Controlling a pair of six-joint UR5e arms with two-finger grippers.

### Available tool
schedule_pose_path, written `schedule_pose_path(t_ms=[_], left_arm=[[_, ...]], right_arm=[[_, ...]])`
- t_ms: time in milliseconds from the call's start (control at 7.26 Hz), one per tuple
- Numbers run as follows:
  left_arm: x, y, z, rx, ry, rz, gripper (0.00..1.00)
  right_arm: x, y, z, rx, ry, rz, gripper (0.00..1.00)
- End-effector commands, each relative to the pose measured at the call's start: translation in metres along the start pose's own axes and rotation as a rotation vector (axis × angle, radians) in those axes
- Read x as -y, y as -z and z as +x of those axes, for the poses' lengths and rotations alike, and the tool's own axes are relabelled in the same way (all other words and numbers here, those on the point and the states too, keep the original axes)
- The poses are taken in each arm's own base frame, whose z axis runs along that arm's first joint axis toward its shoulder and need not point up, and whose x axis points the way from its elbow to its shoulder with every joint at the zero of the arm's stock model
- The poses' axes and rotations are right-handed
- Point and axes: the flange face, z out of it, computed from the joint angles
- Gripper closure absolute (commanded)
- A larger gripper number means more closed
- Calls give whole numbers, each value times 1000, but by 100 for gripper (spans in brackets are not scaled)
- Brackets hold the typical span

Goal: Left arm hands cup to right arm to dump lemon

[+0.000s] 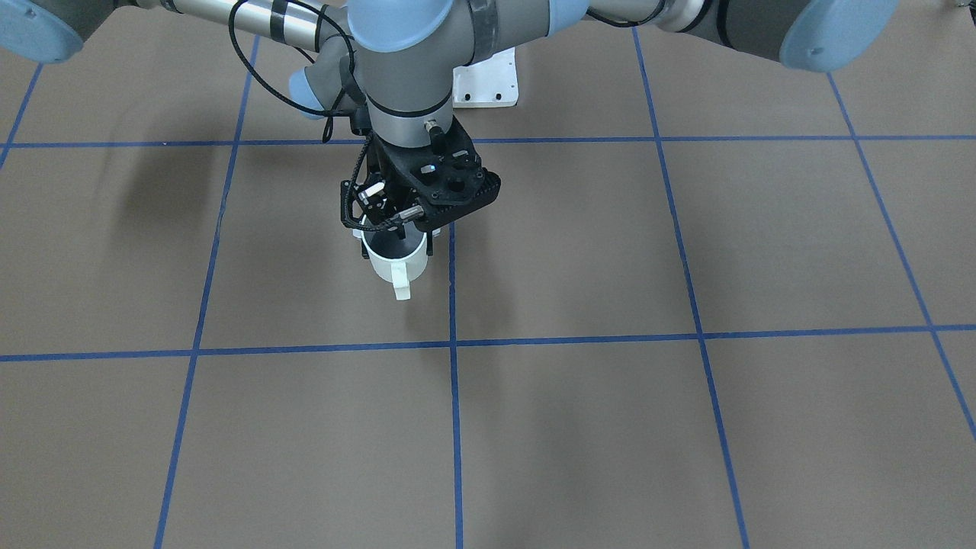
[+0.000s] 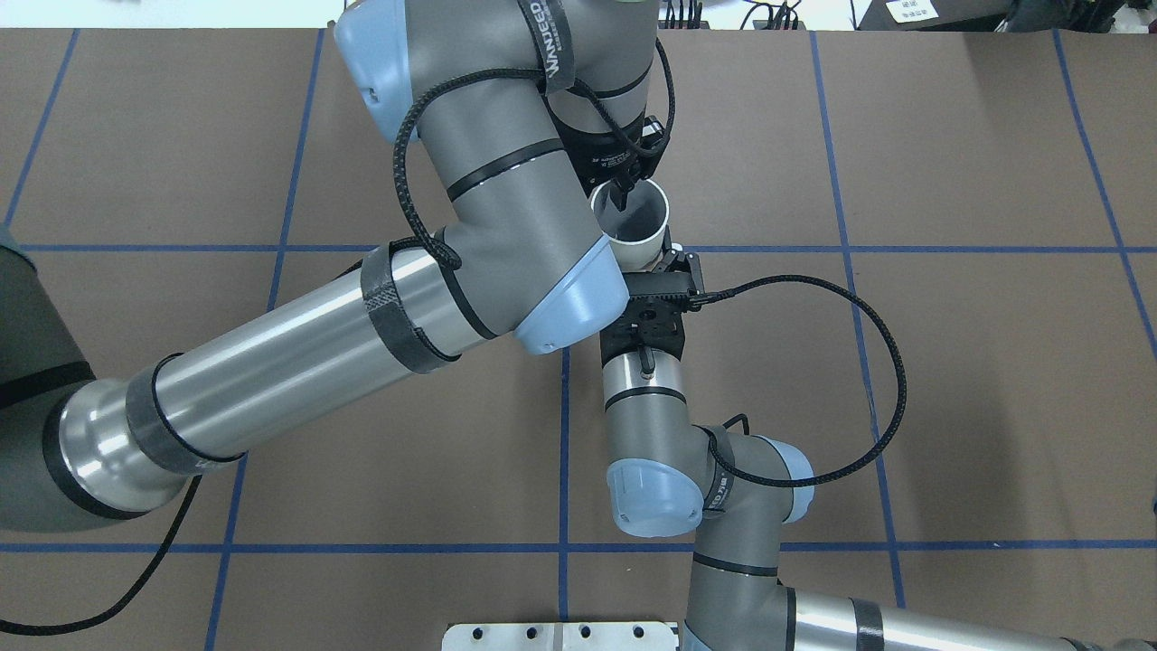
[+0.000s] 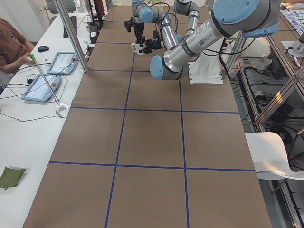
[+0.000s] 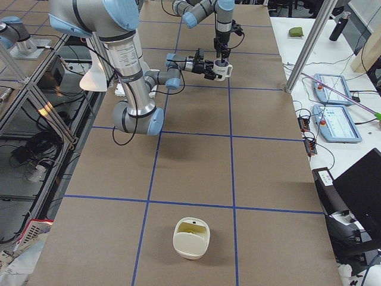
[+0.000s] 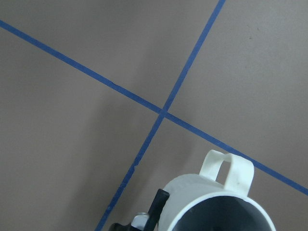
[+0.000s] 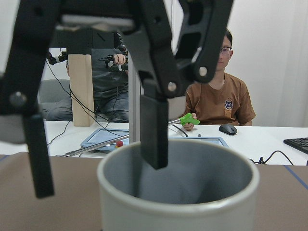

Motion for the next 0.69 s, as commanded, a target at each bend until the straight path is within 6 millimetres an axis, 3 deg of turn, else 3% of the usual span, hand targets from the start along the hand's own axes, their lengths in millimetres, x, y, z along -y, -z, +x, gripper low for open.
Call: schedule_pose_path(t_ms=[0, 276, 413, 551], left_arm=[[-2, -2, 0, 3, 5, -2, 59], [-4, -3, 1, 2, 2, -4, 80], [-4, -2, 0, 2, -1, -4, 80], [-5, -3, 0, 3, -2, -5, 92]], right_arm=[[2, 1, -1, 1, -3, 1, 64], [1, 1, 0, 1, -3, 1, 62], [0, 0, 1, 2, -2, -1, 62], [0, 0, 1, 1, -2, 0, 61]])
